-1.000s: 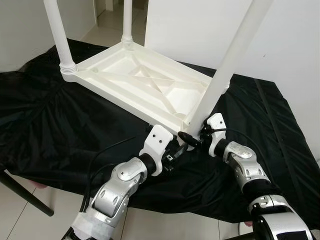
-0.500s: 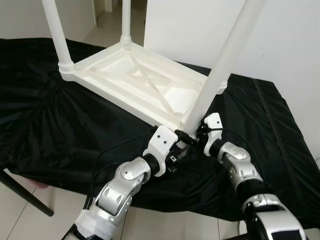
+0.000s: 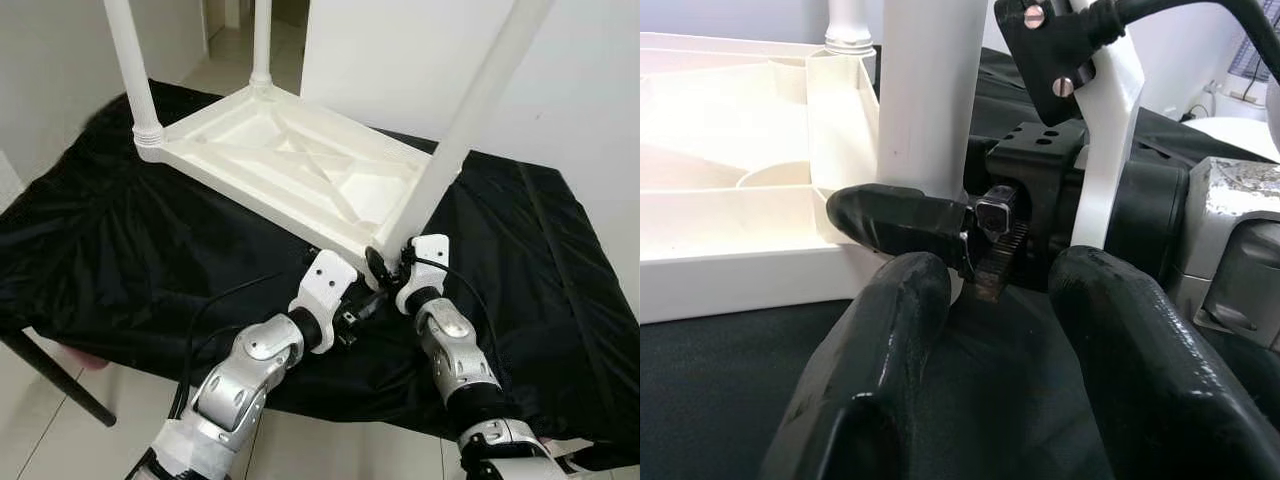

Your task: Building children table

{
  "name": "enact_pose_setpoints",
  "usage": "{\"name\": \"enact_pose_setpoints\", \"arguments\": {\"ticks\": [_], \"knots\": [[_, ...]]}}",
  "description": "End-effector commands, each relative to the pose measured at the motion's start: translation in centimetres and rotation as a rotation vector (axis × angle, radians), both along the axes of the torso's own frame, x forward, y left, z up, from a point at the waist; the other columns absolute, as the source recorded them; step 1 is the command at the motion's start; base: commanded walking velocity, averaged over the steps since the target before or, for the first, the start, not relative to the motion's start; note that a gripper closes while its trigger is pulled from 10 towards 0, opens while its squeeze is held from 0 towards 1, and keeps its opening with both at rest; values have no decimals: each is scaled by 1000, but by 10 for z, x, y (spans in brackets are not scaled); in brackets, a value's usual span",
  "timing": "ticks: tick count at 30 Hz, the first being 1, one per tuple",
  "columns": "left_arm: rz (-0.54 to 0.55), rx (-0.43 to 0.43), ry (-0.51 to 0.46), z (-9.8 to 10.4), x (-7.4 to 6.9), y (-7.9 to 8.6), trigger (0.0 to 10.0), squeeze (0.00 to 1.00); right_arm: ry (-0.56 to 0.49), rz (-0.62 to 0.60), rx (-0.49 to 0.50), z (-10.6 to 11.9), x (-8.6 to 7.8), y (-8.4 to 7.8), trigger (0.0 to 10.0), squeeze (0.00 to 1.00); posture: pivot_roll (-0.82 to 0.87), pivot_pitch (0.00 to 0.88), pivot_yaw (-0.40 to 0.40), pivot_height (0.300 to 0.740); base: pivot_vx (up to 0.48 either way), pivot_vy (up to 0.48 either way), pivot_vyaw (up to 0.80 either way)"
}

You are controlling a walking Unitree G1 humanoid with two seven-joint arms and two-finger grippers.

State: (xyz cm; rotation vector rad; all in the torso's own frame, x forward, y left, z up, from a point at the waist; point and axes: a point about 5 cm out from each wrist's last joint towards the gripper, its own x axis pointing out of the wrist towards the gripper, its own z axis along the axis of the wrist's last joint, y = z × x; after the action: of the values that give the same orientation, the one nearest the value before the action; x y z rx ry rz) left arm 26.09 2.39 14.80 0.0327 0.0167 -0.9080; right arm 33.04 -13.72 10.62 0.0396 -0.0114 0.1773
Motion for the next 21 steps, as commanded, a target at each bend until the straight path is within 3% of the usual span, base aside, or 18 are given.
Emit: {"name": "enact_pose_setpoints", "arguments": {"ticks": [1, 3, 6, 10, 11, 12, 13, 14, 15, 21], "knots": [[-72, 10, -3, 1, -3, -4, 10000, 0, 104, -128, 8, -23, -11, -9, 0, 0, 169, 58, -104, 740, 0, 0, 0], [-62, 4, -3, 2, -2, -2, 10000, 0, 125, -223, 6, -28, -21, 3, 0, 0, 168, 56, -103, 740, 0, 0, 0], [-60, -2, -1, 2, -2, -2, 10000, 0, 108, -179, 2, -24, -22, 14, 0, 0, 165, 57, -98, 740, 0, 0, 0], [-66, -4, 1, 3, -3, -4, 10000, 0, 101, -173, 13, -21, -21, 12, 0, 0, 165, 54, -98, 740, 0, 0, 0], [-68, -3, 0, 3, -3, -4, 10000, 0, 92, -175, 6, -19, -21, 10, 10000, 0, 164, 53, -98, 740, 0, 0, 0], [-69, -2, 0, 3, -3, -4, 10000, 0, 85, -178, 4, -18, -20, 8, 10000, 0, 161, 52, -97, 740, 0, 0, 0], [-69, -3, 0, 3, -2, -4, 10000, 0, 73, -172, 12, -15, -19, 5, 10000, 769, 161, 51, -97, 740, 0, 0, 0], [-68, -3, 0, 3, -2, -4, 10000, 0, 65, -169, 20, -14, -18, 3, 10000, 769, 158, 50, -96, 740, 0, 0, 0], [-68, -3, -2, 4, -1, -4, 10000, 0, 48, -149, 28, -10, -16, 2, 10000, 1000, 156, 51, -96, 740, 0, 0, 0], [-69, -3, -4, 4, -1, -3, 10000, 0, 3, -76, 22, 2, -11, -7, 10000, 1000, 155, 50, -100, 740, 0, 0, 0]]}}
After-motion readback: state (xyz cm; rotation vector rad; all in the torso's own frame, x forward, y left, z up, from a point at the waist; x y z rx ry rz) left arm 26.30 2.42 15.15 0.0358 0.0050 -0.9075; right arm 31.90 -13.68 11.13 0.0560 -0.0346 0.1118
